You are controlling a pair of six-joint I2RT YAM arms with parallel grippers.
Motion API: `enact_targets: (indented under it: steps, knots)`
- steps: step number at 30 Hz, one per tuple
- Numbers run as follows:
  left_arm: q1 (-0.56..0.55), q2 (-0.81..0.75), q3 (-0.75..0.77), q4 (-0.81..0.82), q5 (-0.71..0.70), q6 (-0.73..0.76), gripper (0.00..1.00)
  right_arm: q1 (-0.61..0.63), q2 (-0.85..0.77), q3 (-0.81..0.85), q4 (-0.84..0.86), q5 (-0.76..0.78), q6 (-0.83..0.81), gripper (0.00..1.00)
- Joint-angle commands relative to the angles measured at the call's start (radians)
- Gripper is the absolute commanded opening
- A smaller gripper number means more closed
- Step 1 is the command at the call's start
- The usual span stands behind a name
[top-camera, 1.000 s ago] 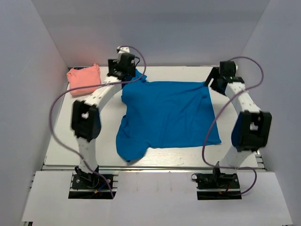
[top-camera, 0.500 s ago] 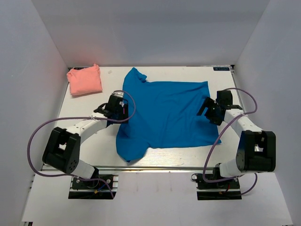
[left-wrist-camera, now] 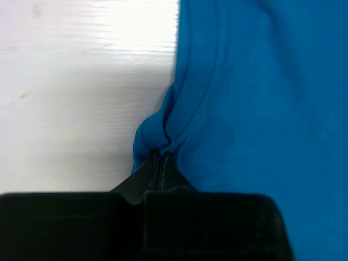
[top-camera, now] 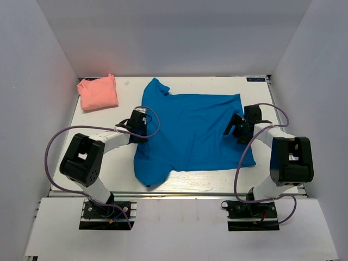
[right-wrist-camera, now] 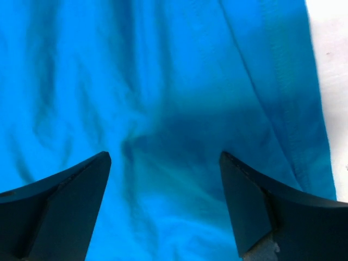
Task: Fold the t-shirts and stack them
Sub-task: Flatten out the tshirt
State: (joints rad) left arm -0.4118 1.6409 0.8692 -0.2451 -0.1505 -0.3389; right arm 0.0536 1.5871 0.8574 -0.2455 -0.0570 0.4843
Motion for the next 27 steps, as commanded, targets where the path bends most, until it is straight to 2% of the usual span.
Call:
enact_targets:
  steps: [1, 5, 8, 12, 16, 17, 19, 20, 21, 24, 27]
  knots:
    - [0.005, -0.070, 0.050, -0.141, -0.139, -0.125, 0.00, 0.003, 0.051, 0.000, -0.023, 0.052, 0.054, 0.86]
    - [0.005, -0.183, 0.082, -0.347, -0.331, -0.268, 0.00, -0.001, 0.071, 0.014, -0.069, 0.132, 0.088, 0.84]
    - [0.015, -0.252, 0.093, -0.442, -0.386, -0.313, 0.00, -0.003, 0.080, 0.012, -0.083, 0.148, 0.097, 0.84]
    - [0.015, -0.262, 0.059, -0.445, -0.426, -0.333, 0.00, -0.003, 0.083, 0.014, -0.081, 0.146, 0.080, 0.84]
    - [0.015, -0.207, 0.050, -0.327, -0.416, -0.292, 0.05, -0.001, 0.082, 0.015, -0.067, 0.129, 0.063, 0.84]
    - [0.015, -0.166, 0.050, -0.300, -0.403, -0.281, 0.17, 0.000, 0.085, 0.015, -0.072, 0.129, 0.060, 0.84]
    - [0.015, -0.112, 0.100, -0.327, -0.403, -0.281, 0.33, -0.003, 0.085, 0.025, -0.084, 0.138, 0.046, 0.86]
    - [0.015, -0.083, 0.123, -0.356, -0.403, -0.281, 0.55, -0.003, 0.080, 0.032, -0.093, 0.146, 0.039, 0.88]
    - [0.015, -0.038, 0.160, -0.397, -0.415, -0.302, 0.65, 0.002, 0.068, 0.029, -0.094, 0.144, 0.033, 0.88]
    - [0.015, -0.013, 0.220, -0.436, -0.425, -0.311, 0.82, 0.008, 0.006, 0.031, -0.074, 0.134, -0.007, 0.89]
    - [0.015, -0.059, 0.251, -0.404, -0.403, -0.284, 0.94, 0.023, -0.080, 0.043, -0.046, 0.114, -0.068, 0.89]
